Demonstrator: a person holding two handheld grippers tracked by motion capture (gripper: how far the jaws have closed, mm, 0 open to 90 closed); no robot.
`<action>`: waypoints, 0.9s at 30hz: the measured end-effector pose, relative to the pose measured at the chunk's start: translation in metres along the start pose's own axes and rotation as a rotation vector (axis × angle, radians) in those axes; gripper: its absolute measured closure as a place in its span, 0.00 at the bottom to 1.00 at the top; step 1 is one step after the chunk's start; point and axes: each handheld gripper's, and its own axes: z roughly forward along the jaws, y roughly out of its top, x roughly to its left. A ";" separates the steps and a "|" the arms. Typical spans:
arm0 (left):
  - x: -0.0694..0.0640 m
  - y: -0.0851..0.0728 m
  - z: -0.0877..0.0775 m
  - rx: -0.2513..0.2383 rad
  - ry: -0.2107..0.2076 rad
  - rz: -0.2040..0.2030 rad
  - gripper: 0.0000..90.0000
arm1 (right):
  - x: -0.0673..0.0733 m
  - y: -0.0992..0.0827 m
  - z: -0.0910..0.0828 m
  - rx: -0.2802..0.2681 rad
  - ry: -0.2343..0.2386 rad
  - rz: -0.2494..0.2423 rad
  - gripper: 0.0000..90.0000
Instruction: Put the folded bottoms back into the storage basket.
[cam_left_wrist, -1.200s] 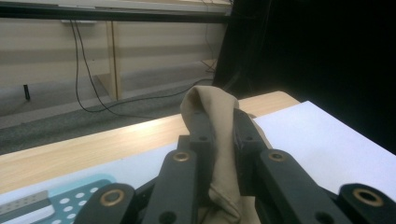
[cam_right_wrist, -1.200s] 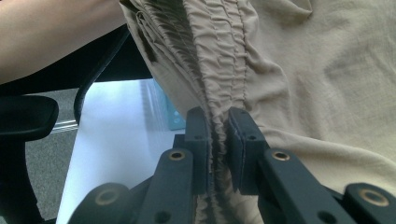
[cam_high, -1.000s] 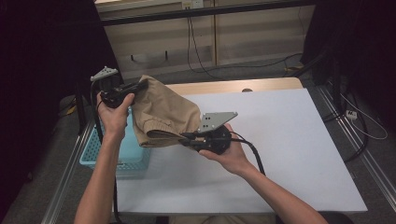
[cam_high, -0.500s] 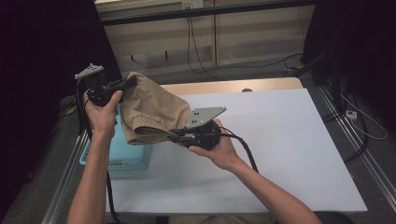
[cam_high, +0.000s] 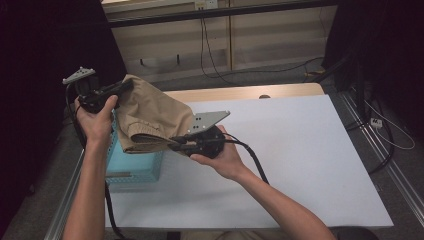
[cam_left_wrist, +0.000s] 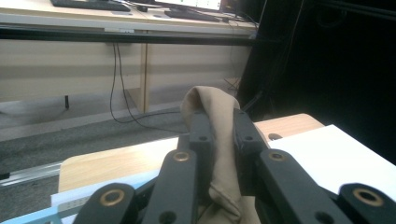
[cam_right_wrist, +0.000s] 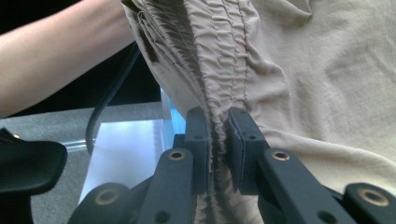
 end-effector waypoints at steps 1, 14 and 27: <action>0.001 0.000 -0.001 -0.005 0.000 -0.005 0.91 | 0.000 0.001 0.001 0.001 -0.001 -0.003 0.88; 0.017 0.002 -0.019 -0.004 0.041 -0.004 0.91 | 0.003 0.011 0.020 -0.004 0.029 -0.004 0.88; 0.039 0.002 -0.039 -0.002 0.097 -0.023 0.91 | 0.008 0.029 0.040 -0.004 0.056 -0.022 0.88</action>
